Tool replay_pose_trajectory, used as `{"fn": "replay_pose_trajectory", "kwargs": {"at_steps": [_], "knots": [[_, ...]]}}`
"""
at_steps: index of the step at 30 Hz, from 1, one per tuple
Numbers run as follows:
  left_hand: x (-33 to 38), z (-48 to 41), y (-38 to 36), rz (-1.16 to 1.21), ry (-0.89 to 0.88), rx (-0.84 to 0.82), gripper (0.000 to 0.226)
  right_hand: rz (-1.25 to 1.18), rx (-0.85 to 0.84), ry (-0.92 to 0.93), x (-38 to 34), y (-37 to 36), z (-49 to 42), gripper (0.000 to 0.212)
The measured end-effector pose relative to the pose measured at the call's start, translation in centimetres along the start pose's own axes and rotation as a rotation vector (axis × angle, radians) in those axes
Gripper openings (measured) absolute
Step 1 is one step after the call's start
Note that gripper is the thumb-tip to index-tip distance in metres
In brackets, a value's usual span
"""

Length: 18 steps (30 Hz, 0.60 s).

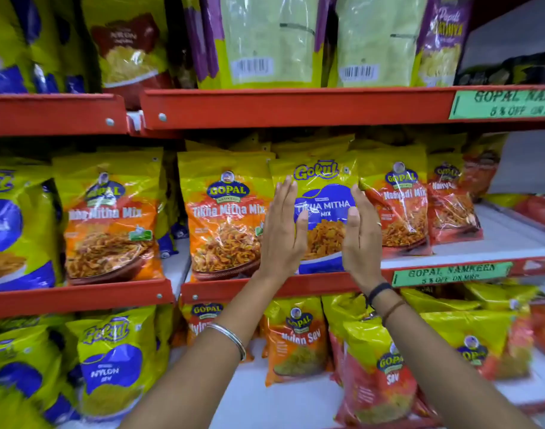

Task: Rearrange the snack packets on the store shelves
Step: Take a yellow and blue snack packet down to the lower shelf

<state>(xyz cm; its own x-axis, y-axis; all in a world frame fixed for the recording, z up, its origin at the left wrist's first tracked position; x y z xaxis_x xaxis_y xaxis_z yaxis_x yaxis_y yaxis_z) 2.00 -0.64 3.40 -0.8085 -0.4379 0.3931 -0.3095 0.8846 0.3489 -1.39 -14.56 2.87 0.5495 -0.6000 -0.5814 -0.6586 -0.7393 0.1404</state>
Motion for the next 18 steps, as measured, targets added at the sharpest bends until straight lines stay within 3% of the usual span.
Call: {"fn": "replay_pose_trajectory", "kwargs": {"at_steps": [3, 8, 11, 14, 18], "knots": [[-1.3, 1.2, -2.1, 0.024, 0.168, 0.013, 0.054, 0.002, -0.01, -0.128, 3.0, 0.4, 0.4, 0.056], [-3.7, 3.2, -4.8, 0.185, 0.441, -0.031, 0.067, -0.019, -0.191, -0.344, 6.3, 0.0, 0.8, 0.063], [-5.1, 3.1, -4.9, 0.361, 0.616, -0.116, 0.061, -0.175, -0.28, -0.461, 7.9, -0.1, 0.3, 0.054], [-5.9, 2.7, -4.6, 0.486, 0.693, -0.197, 0.042, -0.252, -0.368, -0.511, 9.6, 0.0, -0.8, 0.038], [-5.7, 2.8, -3.8, 0.531, 0.683, -0.222, 0.046, -0.274, -0.395, -0.468, 9.6, 0.4, -1.3, 0.03]]}}
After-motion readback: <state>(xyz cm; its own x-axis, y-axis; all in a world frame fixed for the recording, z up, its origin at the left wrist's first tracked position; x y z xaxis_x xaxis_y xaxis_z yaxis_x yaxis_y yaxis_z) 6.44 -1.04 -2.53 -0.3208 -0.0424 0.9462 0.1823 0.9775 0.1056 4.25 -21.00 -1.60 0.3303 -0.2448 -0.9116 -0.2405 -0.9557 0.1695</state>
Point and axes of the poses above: each hand's wrist, its own z-axis away from the middle knuckle, its own y-axis out of the back of the hand, x = y × z, the point moved 4 cm from there along -z, towards the middle knuckle, and after that the axes turned 1 degree about -z, right-handed, at the moved point
